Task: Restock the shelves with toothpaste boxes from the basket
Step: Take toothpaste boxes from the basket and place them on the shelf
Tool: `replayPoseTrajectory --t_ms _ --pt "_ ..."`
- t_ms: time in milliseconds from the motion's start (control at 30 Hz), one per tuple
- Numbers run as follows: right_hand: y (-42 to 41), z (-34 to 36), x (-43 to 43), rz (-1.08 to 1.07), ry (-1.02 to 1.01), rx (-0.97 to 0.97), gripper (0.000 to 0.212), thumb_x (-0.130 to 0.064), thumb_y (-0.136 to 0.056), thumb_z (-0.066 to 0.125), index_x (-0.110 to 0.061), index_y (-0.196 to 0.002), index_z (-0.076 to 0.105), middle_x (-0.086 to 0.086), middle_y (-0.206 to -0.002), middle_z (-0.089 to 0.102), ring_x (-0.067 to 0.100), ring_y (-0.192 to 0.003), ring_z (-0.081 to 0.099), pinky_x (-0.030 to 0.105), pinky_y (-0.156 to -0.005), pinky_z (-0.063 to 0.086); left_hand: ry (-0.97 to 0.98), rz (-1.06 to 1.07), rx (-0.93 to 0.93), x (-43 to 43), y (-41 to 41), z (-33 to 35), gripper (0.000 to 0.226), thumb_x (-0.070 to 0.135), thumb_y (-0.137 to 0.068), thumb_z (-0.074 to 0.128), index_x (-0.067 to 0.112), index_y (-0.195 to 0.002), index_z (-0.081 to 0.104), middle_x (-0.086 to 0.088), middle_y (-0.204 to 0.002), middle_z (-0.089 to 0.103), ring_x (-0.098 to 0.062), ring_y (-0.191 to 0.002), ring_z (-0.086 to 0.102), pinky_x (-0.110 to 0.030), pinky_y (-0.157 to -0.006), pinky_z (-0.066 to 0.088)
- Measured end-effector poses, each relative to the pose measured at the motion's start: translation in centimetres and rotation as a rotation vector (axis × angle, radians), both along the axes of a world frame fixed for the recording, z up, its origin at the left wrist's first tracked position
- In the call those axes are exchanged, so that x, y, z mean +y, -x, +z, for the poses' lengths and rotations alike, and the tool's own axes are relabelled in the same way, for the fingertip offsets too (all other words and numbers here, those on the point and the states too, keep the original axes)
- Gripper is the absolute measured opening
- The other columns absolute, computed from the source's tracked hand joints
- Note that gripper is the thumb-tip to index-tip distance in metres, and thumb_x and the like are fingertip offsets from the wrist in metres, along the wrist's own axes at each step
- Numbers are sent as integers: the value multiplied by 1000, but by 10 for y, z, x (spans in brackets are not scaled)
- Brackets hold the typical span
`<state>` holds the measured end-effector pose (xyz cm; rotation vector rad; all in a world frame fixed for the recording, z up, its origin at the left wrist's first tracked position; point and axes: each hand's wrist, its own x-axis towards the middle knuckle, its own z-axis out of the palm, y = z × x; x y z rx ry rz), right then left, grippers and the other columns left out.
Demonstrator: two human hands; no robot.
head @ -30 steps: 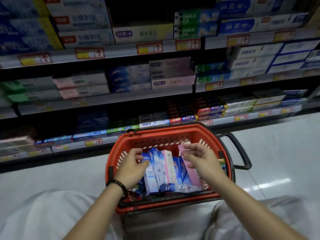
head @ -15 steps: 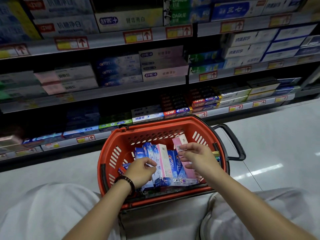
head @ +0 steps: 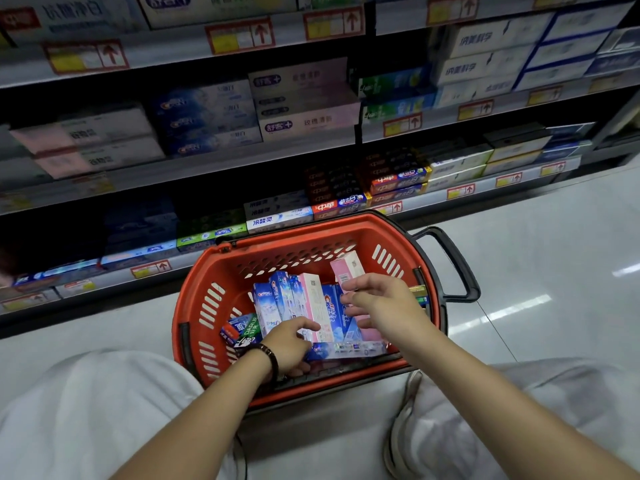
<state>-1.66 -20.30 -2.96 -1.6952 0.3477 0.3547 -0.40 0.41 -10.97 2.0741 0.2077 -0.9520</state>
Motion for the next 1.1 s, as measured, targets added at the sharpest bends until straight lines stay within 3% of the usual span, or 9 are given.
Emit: replayPoseTrajectory --t_ms 67,167,300,433,533,667,900,1100 --pt "-1 1 0 -1 -2 -4 13 -15 -100 69 -23 -107 77 1 -98 80 17 -92 78 43 -82 64 16 -4 42 -5 0 -3 37 2 -102 50 29 -126 61 -9 -93 67 -24 -72 75 -25 -49 54" --pt "-3 2 -1 0 -2 1 13 -15 -100 70 -23 -107 77 2 -99 80 17 -92 77 44 -83 64 -31 -39 22 -9 -2 -11 40 2 -95 62 26 -126 64 -7 -99 67 -25 -82 72 -34 -72 62" --pt "-3 3 -3 6 3 13 12 -17 -100 70 -25 -105 77 0 -100 80 17 -94 77 42 -84 63 -158 -164 -78 -5 -4 -15 55 6 -82 79 30 -129 65 0 -121 62 -16 -103 64 -24 -85 55" --pt "-2 5 -3 21 15 20 13 -18 -100 69 -27 -104 77 -3 -100 79 15 -93 76 41 -82 64 -227 -190 -182 -4 -3 -13 59 17 -73 91 30 -125 69 6 -121 66 -11 -113 63 -19 -97 48" --pt "-1 6 -2 37 25 25 13 -17 -100 68 -26 -104 77 -3 -100 79 15 -93 77 42 -83 64 -260 -197 -250 -6 -2 -11 57 15 -68 93 29 -120 73 8 -116 70 -8 -109 65 -17 -94 49" --pt "1 5 -3 42 32 46 12 -16 -100 68 -24 -104 76 -1 -101 79 18 -93 77 34 -75 62 -308 -198 -305 -4 -2 -11 51 15 -63 95 28 -109 76 9 -110 72 -8 -102 66 -17 -88 51" --pt "1 6 -3 38 39 51 12 -14 -99 69 -23 -102 76 0 -101 79 18 -90 76 31 -71 58 -319 -95 -382 0 -2 -7 29 37 -83 84 31 -109 72 16 -86 66 -7 -82 63 -22 -68 43" --pt "-3 7 -5 24 44 35 9 -17 -100 70 -24 -104 74 0 -103 78 18 -94 76 32 -74 60 -245 28 -374 9 -3 -5 16 29 -93 75 25 -105 65 11 -89 64 -13 -86 64 -24 -75 50"
